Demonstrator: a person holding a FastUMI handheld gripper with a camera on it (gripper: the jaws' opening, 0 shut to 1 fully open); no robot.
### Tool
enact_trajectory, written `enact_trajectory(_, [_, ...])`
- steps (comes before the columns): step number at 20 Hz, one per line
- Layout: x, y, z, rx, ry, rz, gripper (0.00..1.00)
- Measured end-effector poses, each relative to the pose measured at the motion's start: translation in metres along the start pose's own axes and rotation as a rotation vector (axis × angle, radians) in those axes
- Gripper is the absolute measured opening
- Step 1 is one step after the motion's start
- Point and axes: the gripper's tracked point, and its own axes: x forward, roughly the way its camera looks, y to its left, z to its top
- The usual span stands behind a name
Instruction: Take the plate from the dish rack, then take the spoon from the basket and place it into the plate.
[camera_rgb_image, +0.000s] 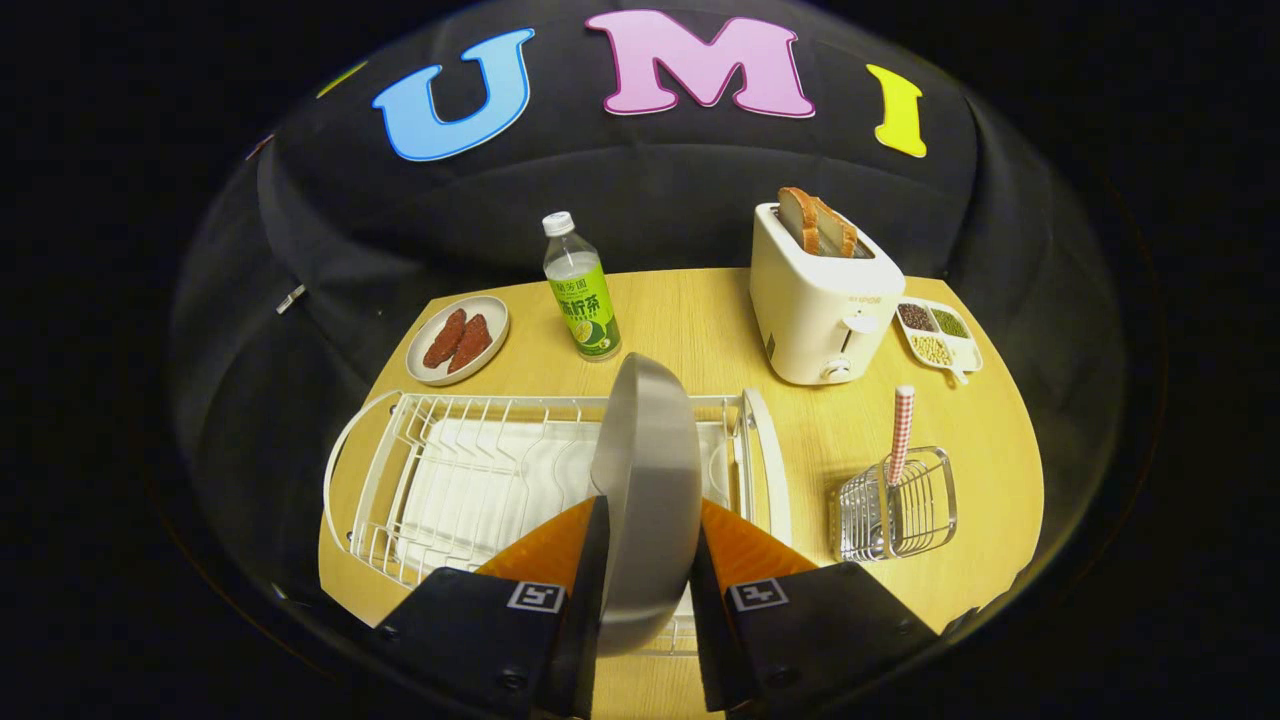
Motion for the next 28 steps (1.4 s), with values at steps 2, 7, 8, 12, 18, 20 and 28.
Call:
enact_trajectory(2, [-0.002, 0.001, -0.002, 0.008, 0.014, -0.028, 0.41])
enact_trajectory(7, [-0.006, 0.012, 0.004, -0.020, 0.013, -0.069, 0.35])
enact_trajectory(8, [-0.007, 0.014, 0.007, -0.024, 0.009, -0.075, 0.35])
enact_trajectory(12, [-0.013, 0.015, 0.017, -0.045, -0.014, -0.097, 0.35])
enact_trajectory(18, [-0.022, 0.007, 0.027, -0.059, -0.029, -0.144, 0.35])
enact_trajectory(20, [-0.027, 0.006, 0.033, -0.054, -0.048, -0.145, 0.35])
enact_trajectory(28, [-0.032, -0.023, 0.023, 0.014, -0.026, -0.136, 0.26])
